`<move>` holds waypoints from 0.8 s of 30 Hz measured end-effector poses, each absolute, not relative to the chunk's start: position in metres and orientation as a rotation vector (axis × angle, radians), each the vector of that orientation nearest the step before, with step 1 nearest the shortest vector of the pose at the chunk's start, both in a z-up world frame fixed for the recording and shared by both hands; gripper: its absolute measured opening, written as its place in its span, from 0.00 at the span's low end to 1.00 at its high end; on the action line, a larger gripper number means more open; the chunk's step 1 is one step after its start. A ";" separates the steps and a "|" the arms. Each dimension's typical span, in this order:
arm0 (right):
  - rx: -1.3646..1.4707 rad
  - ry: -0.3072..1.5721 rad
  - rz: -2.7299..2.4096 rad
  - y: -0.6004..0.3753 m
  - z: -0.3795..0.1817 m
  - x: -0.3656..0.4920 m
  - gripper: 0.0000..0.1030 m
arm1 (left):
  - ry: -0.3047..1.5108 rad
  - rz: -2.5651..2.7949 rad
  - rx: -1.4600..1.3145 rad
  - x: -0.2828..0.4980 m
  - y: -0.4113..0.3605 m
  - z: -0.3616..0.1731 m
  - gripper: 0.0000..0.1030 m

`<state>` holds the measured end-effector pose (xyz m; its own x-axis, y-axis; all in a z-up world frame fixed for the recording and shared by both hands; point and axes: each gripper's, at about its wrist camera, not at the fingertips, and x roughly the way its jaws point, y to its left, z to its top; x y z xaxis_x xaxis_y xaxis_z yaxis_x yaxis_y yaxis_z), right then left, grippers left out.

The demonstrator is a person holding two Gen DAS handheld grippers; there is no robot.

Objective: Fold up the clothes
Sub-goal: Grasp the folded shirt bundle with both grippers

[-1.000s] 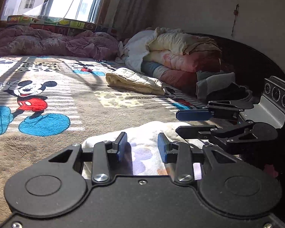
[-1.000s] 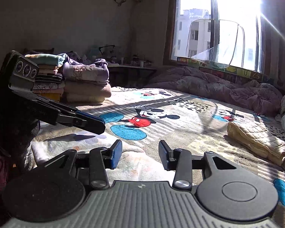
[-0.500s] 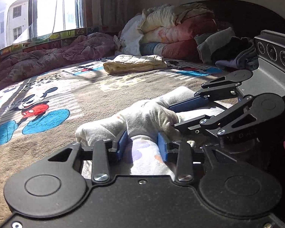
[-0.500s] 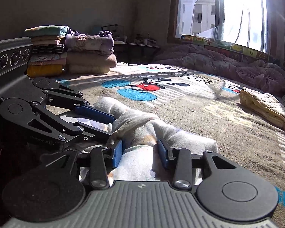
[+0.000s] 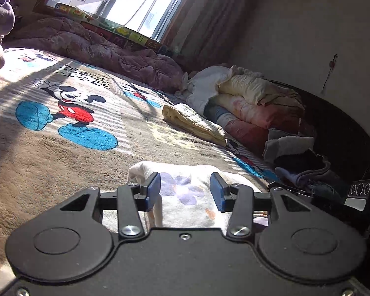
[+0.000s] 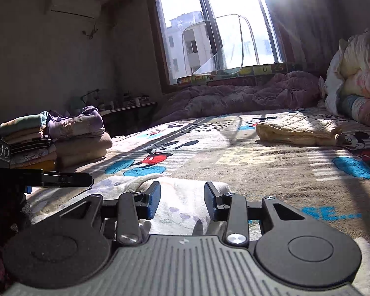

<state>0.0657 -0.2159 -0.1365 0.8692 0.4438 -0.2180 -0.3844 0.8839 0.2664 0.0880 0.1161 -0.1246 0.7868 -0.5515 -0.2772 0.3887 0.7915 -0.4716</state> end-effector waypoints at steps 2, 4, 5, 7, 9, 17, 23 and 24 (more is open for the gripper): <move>0.363 0.354 0.406 -0.230 -0.146 0.075 0.41 | 0.469 -0.499 -0.477 0.091 0.122 -0.130 0.48; 0.448 0.466 0.409 -0.233 -0.161 0.085 0.45 | 0.549 -0.490 -0.511 0.095 0.120 -0.139 0.51; 0.501 0.544 0.415 -0.233 -0.174 0.091 0.47 | 0.594 -0.487 -0.521 0.097 0.118 -0.144 0.52; 0.645 0.602 0.424 -0.240 -0.191 0.098 0.60 | 0.687 -0.484 -0.577 0.099 0.116 -0.161 0.57; 0.719 0.640 0.435 -0.244 -0.200 0.103 0.59 | 0.724 -0.480 -0.655 0.100 0.121 -0.169 0.59; 0.733 0.672 0.469 -0.237 -0.202 0.099 0.59 | 0.760 -0.461 -0.708 0.095 0.113 -0.168 0.58; 0.758 0.605 0.510 -0.234 -0.203 0.092 0.45 | 0.678 -0.485 -0.710 0.086 0.109 -0.155 0.36; 0.754 0.588 0.519 -0.233 -0.202 0.091 0.43 | 0.653 -0.487 -0.706 0.083 0.110 -0.149 0.36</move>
<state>0.0911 -0.2330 -0.2018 0.7213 0.6236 -0.3015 -0.2220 0.6204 0.7522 0.0829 0.1098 -0.1487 0.6991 -0.6071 -0.3776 0.1894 0.6665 -0.7210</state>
